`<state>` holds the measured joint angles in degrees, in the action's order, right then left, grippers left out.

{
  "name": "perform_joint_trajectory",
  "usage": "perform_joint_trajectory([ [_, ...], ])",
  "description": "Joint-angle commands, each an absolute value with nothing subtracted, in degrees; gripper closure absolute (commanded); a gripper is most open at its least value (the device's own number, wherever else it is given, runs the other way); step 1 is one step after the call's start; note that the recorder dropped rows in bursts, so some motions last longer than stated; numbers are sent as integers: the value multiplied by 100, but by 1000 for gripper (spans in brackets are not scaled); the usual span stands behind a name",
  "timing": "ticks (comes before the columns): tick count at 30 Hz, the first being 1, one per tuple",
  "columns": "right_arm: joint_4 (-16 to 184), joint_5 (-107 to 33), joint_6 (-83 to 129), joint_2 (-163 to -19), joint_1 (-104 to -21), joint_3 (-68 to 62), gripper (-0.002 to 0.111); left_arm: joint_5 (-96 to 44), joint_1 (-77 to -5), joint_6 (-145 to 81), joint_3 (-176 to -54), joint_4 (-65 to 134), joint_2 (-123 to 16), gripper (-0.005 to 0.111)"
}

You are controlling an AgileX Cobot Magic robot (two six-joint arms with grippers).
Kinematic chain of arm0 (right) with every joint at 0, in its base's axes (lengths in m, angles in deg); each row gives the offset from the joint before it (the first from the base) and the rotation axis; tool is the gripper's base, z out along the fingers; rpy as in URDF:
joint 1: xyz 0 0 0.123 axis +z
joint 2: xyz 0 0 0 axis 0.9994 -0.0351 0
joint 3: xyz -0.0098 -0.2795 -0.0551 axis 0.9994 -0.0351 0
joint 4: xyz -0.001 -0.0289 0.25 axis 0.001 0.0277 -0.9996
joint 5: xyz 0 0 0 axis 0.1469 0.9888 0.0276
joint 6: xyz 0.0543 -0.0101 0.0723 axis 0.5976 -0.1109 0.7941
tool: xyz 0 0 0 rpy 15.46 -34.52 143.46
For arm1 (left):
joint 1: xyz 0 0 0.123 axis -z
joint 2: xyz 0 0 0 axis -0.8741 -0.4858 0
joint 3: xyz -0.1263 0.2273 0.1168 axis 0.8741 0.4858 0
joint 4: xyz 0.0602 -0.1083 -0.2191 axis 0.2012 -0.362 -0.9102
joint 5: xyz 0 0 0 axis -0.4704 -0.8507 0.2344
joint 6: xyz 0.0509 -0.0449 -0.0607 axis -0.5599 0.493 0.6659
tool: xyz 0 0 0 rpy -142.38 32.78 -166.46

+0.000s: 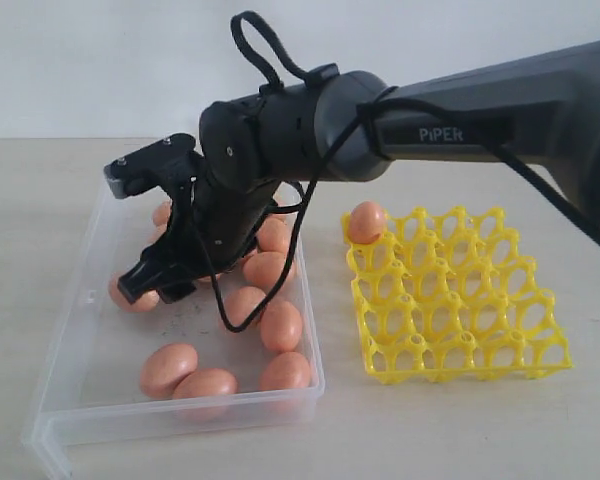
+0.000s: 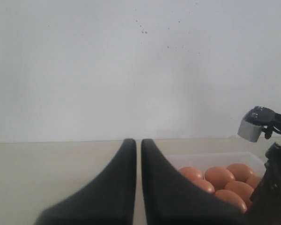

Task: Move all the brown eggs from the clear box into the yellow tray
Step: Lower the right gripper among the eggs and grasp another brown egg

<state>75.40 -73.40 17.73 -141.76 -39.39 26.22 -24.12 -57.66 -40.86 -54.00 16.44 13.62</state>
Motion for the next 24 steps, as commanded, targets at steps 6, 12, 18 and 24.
perform_joint_trajectory([
  [6,8578,-8944,3024,-14142,-3950,3142,53,-2322,-5749,-4112,-5413,1618,1339,103],
  [12,8651,-9017,4697,-14142,-3950,3142,53,-2322,-5749,-4112,-5413,1618,1339,103],
  [18,8356,-8781,5588,-14203,-3950,3142,53,-2322,-5749,-4112,-5413,1618,1339,103],
  [24,8274,-8576,6510,-14499,-3950,3142,53,-2322,-5749,-4112,-5413,1618,1339,103],
])
